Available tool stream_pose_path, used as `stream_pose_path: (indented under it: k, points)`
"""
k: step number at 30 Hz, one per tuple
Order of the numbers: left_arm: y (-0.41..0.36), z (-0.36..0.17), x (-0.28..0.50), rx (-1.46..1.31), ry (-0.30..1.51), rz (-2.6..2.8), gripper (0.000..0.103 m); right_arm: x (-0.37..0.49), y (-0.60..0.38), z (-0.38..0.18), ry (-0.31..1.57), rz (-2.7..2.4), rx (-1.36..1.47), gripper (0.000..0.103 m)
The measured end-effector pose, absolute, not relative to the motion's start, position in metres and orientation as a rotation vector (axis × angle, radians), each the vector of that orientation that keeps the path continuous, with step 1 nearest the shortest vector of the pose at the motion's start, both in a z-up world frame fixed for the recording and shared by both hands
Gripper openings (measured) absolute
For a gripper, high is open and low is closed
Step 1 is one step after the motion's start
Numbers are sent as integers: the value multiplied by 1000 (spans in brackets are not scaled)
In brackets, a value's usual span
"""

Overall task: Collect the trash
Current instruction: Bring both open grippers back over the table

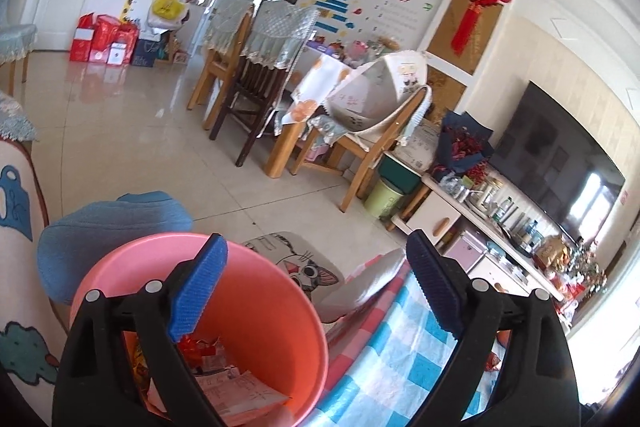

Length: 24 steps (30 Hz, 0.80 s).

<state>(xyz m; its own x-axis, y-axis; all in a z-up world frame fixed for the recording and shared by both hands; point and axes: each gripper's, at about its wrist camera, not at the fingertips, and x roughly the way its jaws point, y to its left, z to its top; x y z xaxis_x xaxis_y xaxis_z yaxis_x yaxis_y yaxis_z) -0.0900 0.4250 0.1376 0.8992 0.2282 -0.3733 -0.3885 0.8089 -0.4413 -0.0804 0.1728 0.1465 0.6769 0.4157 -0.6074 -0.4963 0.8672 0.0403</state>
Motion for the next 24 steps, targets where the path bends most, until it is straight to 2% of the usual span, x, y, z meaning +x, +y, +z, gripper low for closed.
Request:
stream_pose_path:
  k: [13,24]
  points:
    - [361,144,-80,-436,316,222,99,-88,109,141,642,425,-91,96]
    - [299,139,-62,-278,398,67,99,-85,58,144,645,358,-31,97]
